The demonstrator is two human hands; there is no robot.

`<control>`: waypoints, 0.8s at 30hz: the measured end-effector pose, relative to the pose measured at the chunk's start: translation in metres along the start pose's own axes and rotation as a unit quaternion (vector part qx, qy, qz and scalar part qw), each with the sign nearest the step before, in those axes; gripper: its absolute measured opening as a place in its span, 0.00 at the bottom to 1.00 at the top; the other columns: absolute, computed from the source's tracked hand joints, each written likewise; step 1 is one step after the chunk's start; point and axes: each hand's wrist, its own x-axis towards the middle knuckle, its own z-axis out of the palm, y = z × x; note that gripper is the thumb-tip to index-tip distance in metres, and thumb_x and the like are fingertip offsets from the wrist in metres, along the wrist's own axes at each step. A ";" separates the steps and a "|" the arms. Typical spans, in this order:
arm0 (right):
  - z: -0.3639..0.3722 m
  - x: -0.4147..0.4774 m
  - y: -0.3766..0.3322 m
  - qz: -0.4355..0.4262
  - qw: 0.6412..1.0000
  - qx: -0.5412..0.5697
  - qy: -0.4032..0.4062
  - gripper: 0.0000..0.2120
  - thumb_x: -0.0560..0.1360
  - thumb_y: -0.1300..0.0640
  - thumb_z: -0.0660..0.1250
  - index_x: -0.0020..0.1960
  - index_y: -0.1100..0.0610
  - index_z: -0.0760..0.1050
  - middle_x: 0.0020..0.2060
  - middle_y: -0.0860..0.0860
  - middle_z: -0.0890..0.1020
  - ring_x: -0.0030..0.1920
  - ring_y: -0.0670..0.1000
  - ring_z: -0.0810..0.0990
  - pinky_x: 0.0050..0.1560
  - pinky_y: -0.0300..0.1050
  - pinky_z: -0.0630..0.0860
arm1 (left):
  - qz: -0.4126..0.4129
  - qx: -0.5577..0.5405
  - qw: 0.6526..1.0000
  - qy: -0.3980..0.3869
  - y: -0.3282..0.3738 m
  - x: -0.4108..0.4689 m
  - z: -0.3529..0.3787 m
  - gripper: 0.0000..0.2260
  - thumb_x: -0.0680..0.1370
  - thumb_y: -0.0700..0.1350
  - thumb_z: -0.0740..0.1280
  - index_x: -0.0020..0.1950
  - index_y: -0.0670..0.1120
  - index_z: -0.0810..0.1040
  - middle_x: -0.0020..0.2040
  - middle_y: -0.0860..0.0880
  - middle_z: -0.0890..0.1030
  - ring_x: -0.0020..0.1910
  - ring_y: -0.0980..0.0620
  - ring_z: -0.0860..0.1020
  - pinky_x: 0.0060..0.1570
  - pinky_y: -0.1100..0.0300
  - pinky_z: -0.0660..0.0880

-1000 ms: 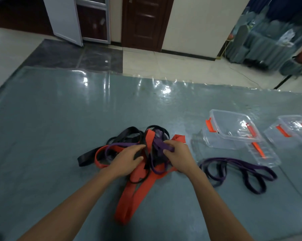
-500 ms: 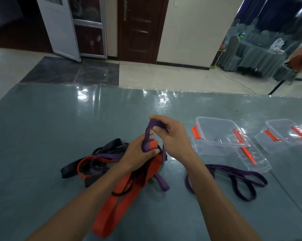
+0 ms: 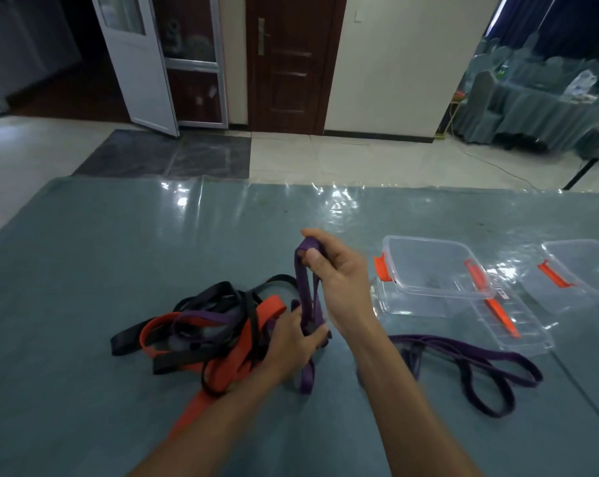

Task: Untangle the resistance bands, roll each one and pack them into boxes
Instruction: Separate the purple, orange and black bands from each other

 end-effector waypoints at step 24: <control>-0.050 0.011 0.065 -0.078 0.947 -0.299 -0.090 0.29 0.79 0.60 0.65 0.78 0.51 0.61 0.77 0.49 0.65 0.76 0.49 0.63 0.73 0.37 0.59 | 0.125 0.399 0.908 -0.039 0.044 0.072 -0.120 0.06 0.82 0.49 0.64 0.52 0.50 0.80 0.47 0.50 0.79 0.49 0.46 0.78 0.46 0.50 0.75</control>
